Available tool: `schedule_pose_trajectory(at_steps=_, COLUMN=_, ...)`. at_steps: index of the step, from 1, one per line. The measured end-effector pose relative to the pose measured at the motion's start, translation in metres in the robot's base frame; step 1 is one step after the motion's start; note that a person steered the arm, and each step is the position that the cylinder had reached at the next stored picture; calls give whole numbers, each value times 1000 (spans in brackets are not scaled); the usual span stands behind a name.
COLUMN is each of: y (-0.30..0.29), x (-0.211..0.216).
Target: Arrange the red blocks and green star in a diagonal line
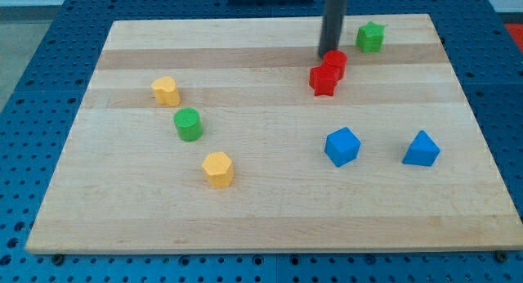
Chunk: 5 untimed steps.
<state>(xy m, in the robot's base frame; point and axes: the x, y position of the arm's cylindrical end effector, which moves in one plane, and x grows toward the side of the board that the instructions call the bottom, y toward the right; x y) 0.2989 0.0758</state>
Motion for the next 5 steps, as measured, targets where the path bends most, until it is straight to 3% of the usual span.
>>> schedule_pose_trajectory(at_steps=1, y=-27, x=8)
schedule_pose_trajectory(at_steps=2, y=32, x=31)
schedule_pose_trajectory(at_steps=3, y=33, x=63)
schedule_pose_trajectory(at_steps=5, y=30, x=46)
